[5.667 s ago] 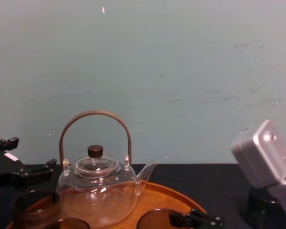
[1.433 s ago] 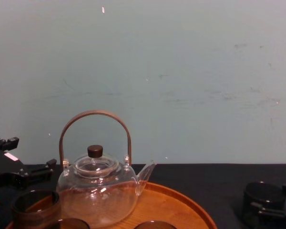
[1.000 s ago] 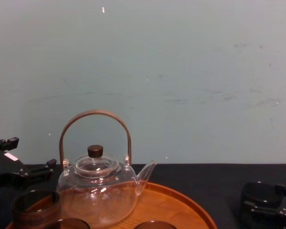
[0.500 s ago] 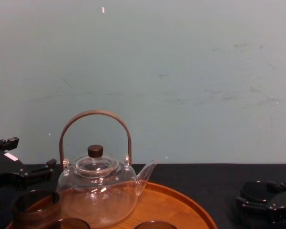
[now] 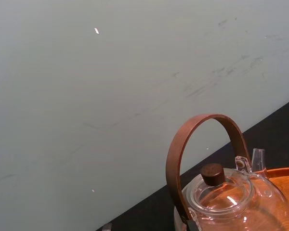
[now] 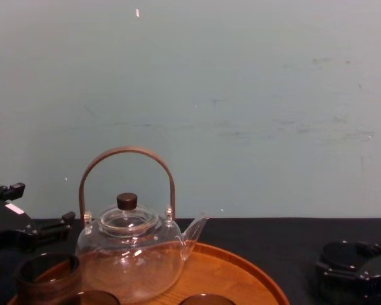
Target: Pick up the glass from the table and place it on the tray.
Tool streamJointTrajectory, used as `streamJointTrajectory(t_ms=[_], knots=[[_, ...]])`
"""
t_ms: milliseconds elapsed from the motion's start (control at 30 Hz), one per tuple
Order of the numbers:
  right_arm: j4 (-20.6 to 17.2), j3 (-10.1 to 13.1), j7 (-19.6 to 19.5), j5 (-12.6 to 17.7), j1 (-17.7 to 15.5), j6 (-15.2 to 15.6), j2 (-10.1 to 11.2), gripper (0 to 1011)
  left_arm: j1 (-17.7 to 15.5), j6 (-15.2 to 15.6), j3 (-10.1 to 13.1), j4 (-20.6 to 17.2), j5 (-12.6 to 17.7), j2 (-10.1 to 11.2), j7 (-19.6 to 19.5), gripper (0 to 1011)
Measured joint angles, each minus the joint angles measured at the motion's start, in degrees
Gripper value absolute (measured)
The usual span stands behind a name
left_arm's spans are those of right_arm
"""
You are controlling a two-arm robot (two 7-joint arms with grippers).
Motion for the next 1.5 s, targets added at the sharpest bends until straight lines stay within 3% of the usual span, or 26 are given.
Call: streamJointTrajectory(t_ms=[867,1033,1500], knots=[[-0.2,0.1,0.1,0.1,-0.1,0.1,0.1,1002,0.0,0.0,0.0,0.0,0.0,0.0,0.0,1001],[-0.2,0.1,0.1,0.1,-0.1,0.1,0.1,922,0.0,0.0,0.0,0.0,0.0,0.0,0.0,1001],[-0.2,0.1,0.1,0.1,-0.1,0.1,0.1,917,0.0,0.0,0.0,0.0,0.0,0.0,0.0,1001]])
